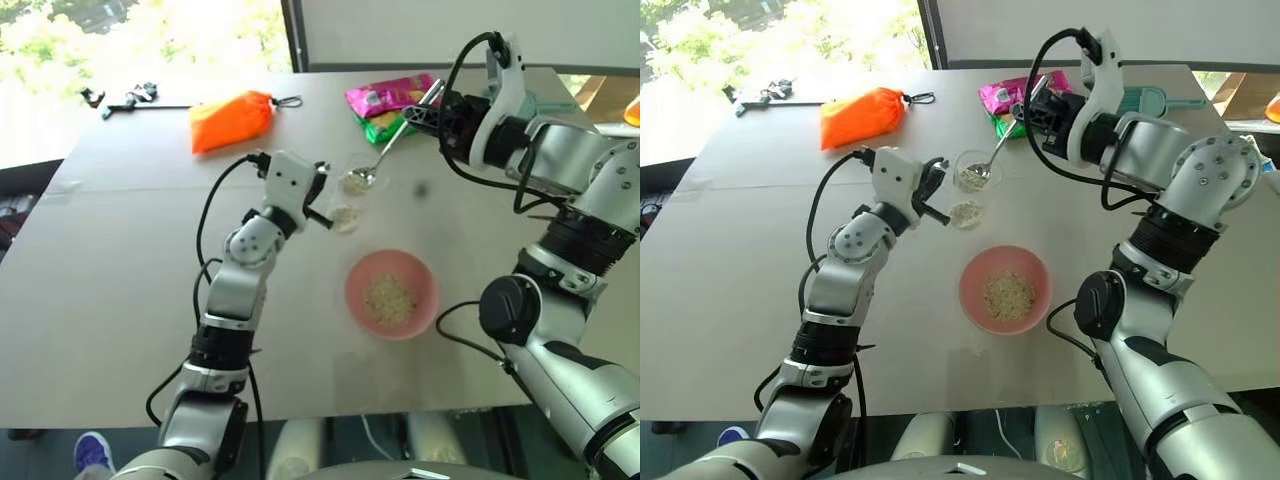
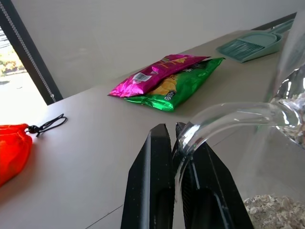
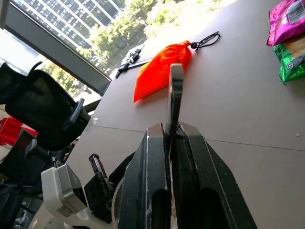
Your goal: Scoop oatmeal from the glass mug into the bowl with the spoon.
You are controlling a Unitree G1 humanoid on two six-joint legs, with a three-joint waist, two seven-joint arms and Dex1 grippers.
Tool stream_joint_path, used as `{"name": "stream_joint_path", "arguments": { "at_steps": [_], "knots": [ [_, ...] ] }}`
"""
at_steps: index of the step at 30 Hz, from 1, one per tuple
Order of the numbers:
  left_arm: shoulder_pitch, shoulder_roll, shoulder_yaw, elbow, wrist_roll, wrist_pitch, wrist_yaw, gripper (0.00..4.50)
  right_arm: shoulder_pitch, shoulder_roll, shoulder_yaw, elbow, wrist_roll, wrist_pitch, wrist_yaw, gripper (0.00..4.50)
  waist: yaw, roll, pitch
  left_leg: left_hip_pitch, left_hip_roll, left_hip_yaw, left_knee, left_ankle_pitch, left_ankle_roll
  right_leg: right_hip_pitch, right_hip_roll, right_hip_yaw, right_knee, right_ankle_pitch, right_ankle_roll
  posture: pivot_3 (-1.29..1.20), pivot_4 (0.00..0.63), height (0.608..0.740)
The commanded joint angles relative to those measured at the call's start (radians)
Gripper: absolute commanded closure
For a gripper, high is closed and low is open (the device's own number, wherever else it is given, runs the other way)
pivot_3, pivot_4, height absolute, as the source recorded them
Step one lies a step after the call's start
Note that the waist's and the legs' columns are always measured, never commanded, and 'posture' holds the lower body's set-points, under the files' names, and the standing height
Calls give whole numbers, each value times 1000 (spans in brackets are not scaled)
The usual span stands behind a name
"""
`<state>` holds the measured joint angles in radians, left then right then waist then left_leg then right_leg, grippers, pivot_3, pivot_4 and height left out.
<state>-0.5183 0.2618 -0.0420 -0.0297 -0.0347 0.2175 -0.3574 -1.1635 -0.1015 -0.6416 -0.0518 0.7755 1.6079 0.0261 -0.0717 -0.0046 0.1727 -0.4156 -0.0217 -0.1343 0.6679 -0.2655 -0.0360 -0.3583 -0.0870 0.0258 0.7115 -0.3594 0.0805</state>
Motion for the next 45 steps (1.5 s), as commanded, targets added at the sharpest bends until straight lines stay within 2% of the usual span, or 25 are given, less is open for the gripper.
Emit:
{"name": "stream_joint_path", "arguments": {
  "at_steps": [1,24,45],
  "knots": [
    [-1,1,1,-68,-16,-1,-11,4414,-44,-20,-27,1,35,6,-7,4500,0,0,0,0,0,0,0,0,0,0,0,0,0,0,0,0,150,740],
    [34,1,8,-90,-27,27,-16,4414,-94,-47,-105,133,125,6,-105,4500,-1,0,0,0,0,2,0,0,0,-2,0,2,0,0,0,0,150,740],
    [22,13,-1,-158,-48,52,-43,4414,3,-108,-68,159,382,6,-236,4500,1,0,0,0,0,2,0,0,0,-2,0,3,0,0,0,0,150,740]
  ]
}}
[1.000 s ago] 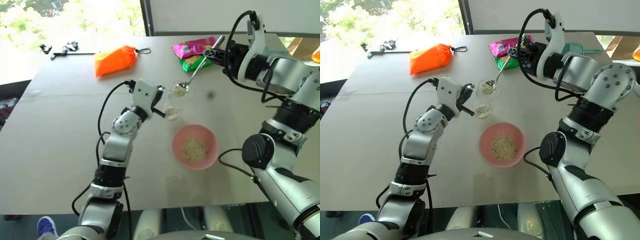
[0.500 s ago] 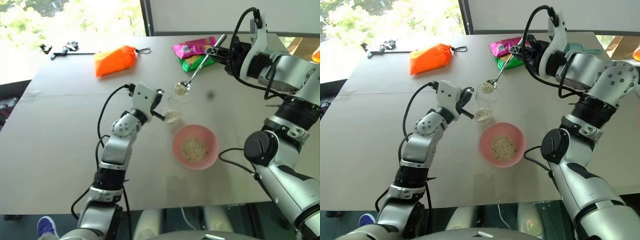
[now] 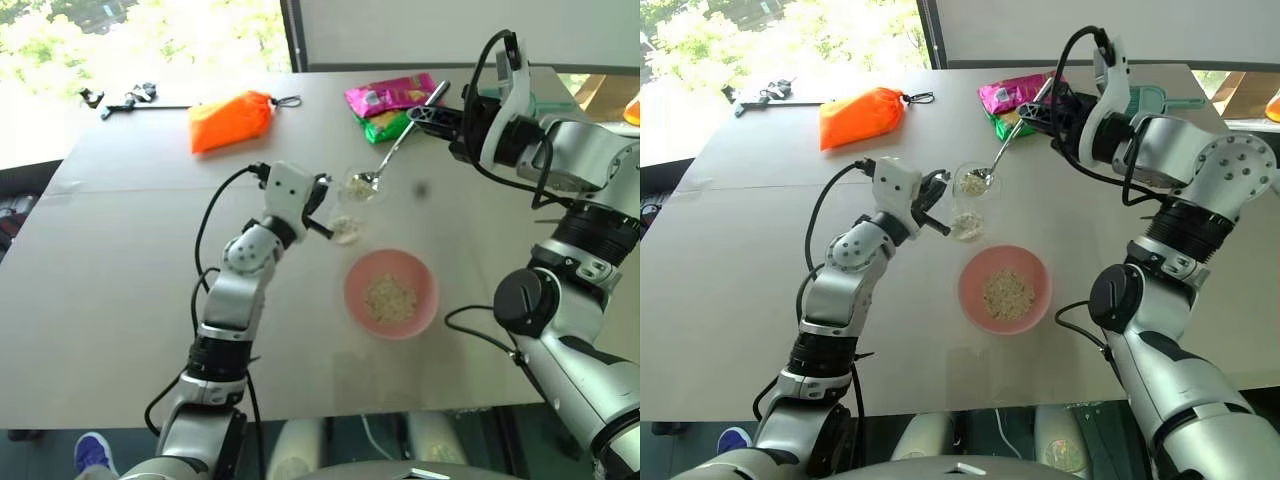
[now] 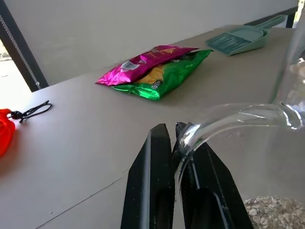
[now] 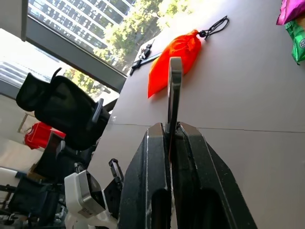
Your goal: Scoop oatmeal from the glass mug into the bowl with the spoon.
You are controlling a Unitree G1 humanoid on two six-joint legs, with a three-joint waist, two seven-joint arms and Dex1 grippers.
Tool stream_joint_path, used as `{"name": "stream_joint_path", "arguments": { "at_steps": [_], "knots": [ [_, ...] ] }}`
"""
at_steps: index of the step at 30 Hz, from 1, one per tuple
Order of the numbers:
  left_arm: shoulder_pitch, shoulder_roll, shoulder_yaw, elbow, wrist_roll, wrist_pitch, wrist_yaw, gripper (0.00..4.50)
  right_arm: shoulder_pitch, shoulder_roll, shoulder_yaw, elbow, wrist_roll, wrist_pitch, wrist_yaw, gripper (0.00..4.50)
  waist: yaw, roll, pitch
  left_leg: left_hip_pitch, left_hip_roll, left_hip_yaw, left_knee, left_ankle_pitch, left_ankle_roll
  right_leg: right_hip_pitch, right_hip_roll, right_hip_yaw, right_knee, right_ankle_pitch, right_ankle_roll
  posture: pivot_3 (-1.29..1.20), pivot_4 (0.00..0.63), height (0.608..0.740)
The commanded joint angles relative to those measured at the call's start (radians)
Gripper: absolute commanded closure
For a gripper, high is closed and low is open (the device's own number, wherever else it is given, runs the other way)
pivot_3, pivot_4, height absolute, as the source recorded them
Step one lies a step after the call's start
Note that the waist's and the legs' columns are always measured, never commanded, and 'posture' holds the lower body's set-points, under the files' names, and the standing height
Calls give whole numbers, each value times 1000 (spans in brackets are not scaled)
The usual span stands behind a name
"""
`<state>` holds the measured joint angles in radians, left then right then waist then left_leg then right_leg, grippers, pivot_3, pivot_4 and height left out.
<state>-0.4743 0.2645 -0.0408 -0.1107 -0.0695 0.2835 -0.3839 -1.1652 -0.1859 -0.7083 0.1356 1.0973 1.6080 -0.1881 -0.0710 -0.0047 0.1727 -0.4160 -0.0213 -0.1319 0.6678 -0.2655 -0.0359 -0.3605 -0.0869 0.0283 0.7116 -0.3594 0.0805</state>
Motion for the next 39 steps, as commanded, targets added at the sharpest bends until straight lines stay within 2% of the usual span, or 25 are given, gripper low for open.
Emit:
{"name": "stream_joint_path", "arguments": {
  "at_steps": [1,11,17,21,28,39],
  "knots": [
    [-19,13,-6,-81,-11,-17,-20,4414,13,-31,-1,-33,87,6,-35,4500,0,0,0,0,0,0,0,0,0,0,0,0,0,0,0,0,150,740],
    [-2,57,-53,-68,11,-102,-92,4414,92,-101,21,-65,368,-6,-196,4500,0,0,0,0,0,0,0,0,0,0,0,0,0,0,0,0,150,740],
    [0,71,-53,-50,11,-131,-111,4414,210,-186,154,-106,649,-155,-334,4500,0,0,0,0,0,1,0,0,0,0,0,1,-1,0,0,0,150,740],
    [5,80,-56,-35,20,-155,-126,4414,285,-293,274,-142,845,-307,-413,4500,0,0,0,0,0,1,0,0,0,0,0,1,-2,0,0,0,150,740],
    [15,102,-68,-6,41,-212,-148,4414,307,-357,331,-169,875,-424,-391,4500,0,0,0,0,1,1,1,0,1,0,0,1,-3,0,0,0,150,740],
    [12,100,-64,17,39,-241,-146,4414,310,-387,344,-194,875,-430,-337,4500,2,0,0,0,1,1,1,0,1,0,0,1,-3,0,0,0,150,740]
  ]
}}
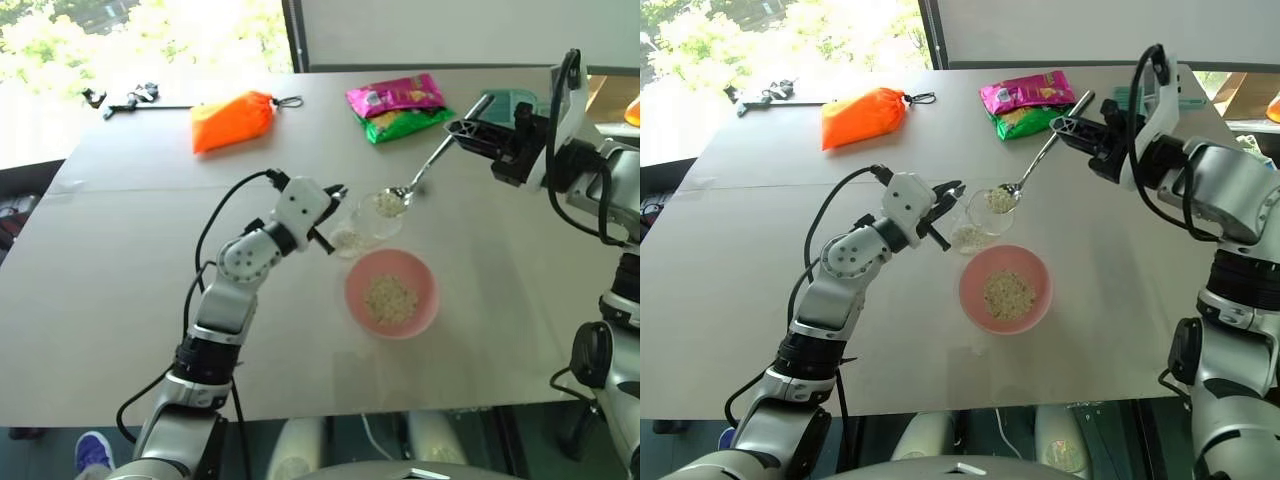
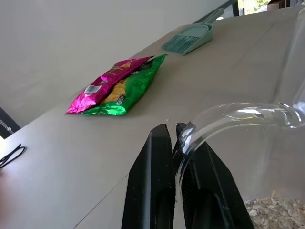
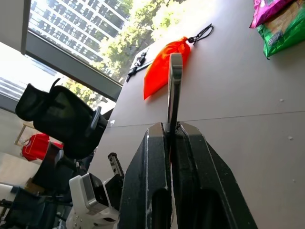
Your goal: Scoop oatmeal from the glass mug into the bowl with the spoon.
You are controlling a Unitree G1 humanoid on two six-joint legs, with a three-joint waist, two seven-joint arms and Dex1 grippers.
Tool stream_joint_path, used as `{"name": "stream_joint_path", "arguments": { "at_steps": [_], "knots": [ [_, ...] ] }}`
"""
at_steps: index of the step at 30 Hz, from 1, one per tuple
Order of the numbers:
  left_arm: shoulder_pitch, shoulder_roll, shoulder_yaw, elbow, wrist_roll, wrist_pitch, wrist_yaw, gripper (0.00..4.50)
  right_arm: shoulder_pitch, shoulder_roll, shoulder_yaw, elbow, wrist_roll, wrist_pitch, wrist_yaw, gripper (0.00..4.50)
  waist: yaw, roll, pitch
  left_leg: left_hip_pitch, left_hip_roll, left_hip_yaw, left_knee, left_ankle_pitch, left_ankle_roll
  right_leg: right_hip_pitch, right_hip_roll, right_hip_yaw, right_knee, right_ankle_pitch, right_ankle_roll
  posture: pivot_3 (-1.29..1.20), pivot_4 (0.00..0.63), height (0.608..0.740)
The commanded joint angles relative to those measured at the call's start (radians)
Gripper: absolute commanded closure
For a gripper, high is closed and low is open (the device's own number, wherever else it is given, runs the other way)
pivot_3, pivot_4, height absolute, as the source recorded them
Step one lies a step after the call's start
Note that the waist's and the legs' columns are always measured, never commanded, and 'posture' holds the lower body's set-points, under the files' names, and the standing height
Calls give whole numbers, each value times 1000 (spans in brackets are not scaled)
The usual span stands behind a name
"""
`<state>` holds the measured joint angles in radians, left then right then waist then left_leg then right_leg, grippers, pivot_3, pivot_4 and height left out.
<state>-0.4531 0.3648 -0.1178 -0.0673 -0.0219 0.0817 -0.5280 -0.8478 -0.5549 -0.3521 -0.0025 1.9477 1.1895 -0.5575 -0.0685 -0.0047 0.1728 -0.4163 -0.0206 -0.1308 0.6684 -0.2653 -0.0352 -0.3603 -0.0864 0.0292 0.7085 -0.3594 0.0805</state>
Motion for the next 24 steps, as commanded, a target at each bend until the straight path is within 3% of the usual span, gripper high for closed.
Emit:
{"name": "stream_joint_path", "arguments": {
  "at_steps": [1,24],
  "knots": [
    [-10,-1,13,-25,-8,-41,-2,4414,-3,-19,-14,-64,25,-9,41,4500,0,0,0,0,0,0,0,0,0,0,0,0,0,0,0,0,150,740],
    [-54,25,19,82,2,-134,-30,4414,148,-112,-36,-243,25,-44,270,4500,3,0,0,0,0,0,0,0,0,0,0,0,0,0,0,0,150,740]
  ]
}}
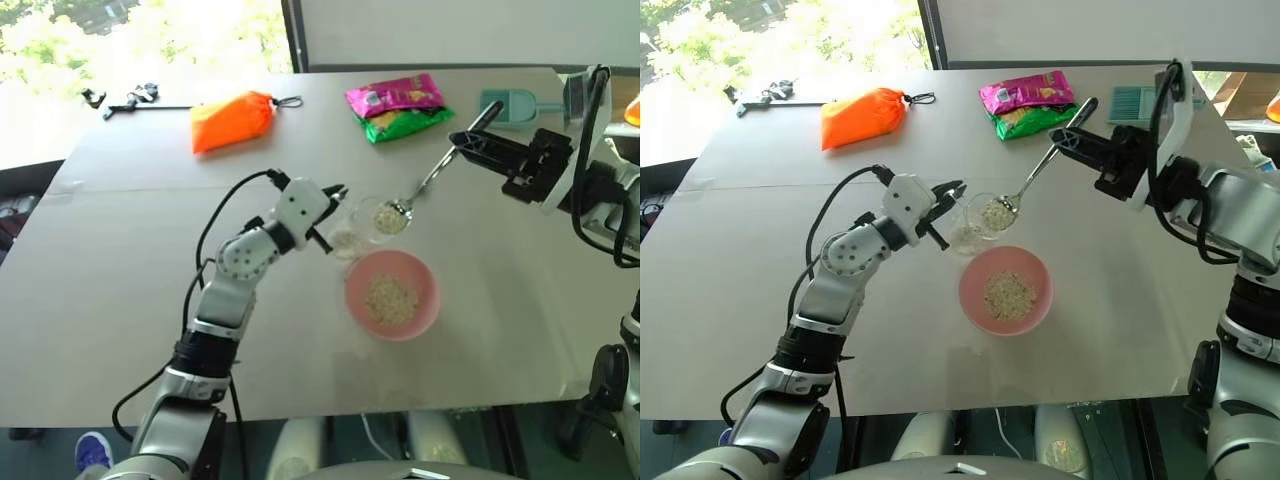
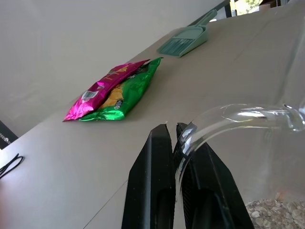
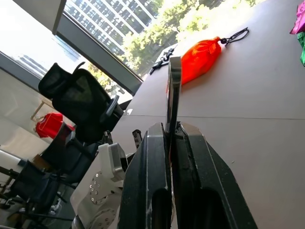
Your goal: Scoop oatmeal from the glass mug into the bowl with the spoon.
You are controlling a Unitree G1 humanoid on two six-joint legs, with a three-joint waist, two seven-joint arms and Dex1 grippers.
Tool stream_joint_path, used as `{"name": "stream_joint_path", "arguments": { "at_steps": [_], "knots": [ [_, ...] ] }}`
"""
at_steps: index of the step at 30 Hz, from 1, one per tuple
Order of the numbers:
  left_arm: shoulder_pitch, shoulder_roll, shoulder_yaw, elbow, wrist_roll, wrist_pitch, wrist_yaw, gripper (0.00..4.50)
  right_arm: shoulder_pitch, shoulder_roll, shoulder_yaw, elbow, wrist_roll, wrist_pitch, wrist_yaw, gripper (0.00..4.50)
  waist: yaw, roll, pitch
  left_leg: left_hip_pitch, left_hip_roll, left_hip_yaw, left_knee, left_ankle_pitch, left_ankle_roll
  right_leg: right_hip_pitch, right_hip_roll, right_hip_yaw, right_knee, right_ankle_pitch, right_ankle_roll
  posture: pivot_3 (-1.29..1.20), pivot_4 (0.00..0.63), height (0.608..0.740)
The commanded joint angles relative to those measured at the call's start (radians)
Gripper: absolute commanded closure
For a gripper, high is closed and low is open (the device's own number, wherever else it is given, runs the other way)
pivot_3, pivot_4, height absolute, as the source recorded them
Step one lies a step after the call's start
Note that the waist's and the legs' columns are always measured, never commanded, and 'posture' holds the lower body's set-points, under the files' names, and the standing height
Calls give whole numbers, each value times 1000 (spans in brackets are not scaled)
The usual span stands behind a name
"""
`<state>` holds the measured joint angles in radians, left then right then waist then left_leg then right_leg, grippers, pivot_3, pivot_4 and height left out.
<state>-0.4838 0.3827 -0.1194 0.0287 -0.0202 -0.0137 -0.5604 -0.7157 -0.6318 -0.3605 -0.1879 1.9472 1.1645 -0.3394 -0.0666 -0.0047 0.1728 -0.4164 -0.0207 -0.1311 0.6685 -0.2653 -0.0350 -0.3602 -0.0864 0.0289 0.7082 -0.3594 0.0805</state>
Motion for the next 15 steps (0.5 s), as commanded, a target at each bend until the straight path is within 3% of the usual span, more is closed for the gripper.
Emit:
{"name": "stream_joint_path", "arguments": {
  "at_steps": [1,8,15],
  "knots": [
    [-25,8,22,-10,0,-41,3,4414,30,-42,-28,-68,25,-19,69,4500,2,0,0,0,0,0,0,0,0,0,0,0,0,0,0,0,150,740],
    [-46,12,26,18,-1,-60,6,4414,156,-170,-9,-126,25,-23,222,4500,6,0,0,0,0,0,0,0,0,0,0,0,-1,0,0,0,150,740],
    [-50,15,29,21,-3,-68,7,4414,302,-253,77,-263,25,-102,218,4500,7,0,0,0,0,0,0,0,0,1,0,-1,-1,0,0,0,150,740]
  ]
}}
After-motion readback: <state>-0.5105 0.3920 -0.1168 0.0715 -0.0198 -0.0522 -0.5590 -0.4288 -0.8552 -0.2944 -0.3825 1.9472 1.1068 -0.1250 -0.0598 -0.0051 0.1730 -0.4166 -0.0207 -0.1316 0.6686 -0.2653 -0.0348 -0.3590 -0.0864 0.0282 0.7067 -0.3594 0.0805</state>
